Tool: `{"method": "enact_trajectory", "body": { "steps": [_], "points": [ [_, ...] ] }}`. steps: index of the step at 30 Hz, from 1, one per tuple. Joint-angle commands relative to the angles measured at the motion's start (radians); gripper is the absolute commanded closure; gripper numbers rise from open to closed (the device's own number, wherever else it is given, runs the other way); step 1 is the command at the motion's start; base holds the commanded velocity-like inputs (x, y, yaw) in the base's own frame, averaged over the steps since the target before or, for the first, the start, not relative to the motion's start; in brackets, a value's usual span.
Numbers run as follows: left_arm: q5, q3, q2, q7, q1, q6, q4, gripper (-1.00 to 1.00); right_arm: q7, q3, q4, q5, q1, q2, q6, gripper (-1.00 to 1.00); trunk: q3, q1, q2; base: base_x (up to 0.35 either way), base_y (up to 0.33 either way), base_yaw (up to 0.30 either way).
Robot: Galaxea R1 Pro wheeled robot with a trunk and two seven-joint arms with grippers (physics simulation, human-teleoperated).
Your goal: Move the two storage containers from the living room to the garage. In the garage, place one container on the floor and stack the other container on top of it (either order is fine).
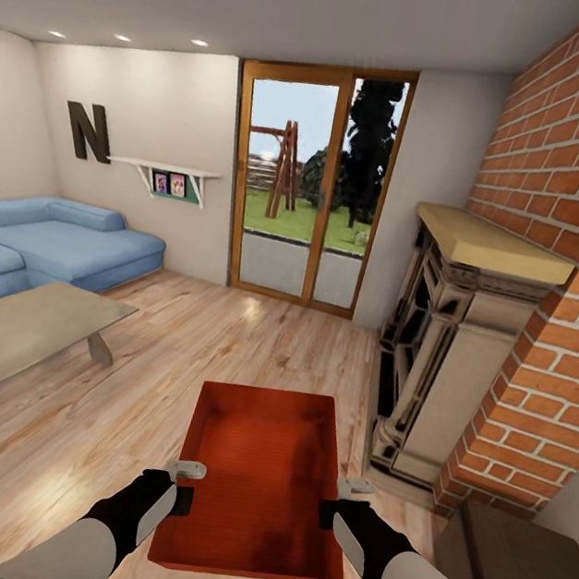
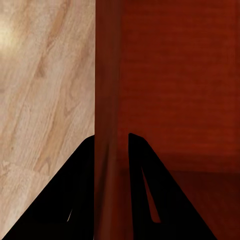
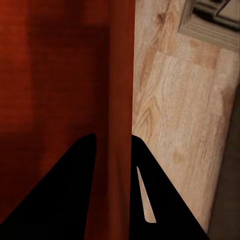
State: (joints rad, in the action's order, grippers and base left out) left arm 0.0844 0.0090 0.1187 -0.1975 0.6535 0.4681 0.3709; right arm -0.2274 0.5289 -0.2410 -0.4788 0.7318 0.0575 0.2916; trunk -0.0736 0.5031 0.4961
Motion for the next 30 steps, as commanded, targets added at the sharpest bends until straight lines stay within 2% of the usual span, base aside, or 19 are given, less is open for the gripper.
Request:
{"method": "enact_trajectory", "body": {
  "steps": [1, 18, 30],
  "points": [
    [-0.014, -0.007, -0.001, -0.040, 0.000, 0.009, -0.006, 1.00, -0.006, 0.020, -0.014, -0.011, 0.001, -0.001, -0.029, 1.00, 0.000, 0.001, 0.002, 0.000, 0.000, 0.000],
    [-0.014, -0.007, -0.001, -0.040, 0.000, 0.009, -0.006, 1.00, -0.006, 0.020, -0.014, -0.011, 0.001, -0.001, -0.029, 1.00, 0.027, 0.001, 0.002, 0.000, 0.000, 0.000],
    [-0.014, -0.007, -0.001, -0.040, 0.000, 0.009, -0.006, 1.00, -0.006, 0.020, -0.014, -0.010, 0.001, -0.001, -0.029, 1.00, 0.029, 0.001, 0.002, 0.000, 0.000, 0.000]
  ]
}}
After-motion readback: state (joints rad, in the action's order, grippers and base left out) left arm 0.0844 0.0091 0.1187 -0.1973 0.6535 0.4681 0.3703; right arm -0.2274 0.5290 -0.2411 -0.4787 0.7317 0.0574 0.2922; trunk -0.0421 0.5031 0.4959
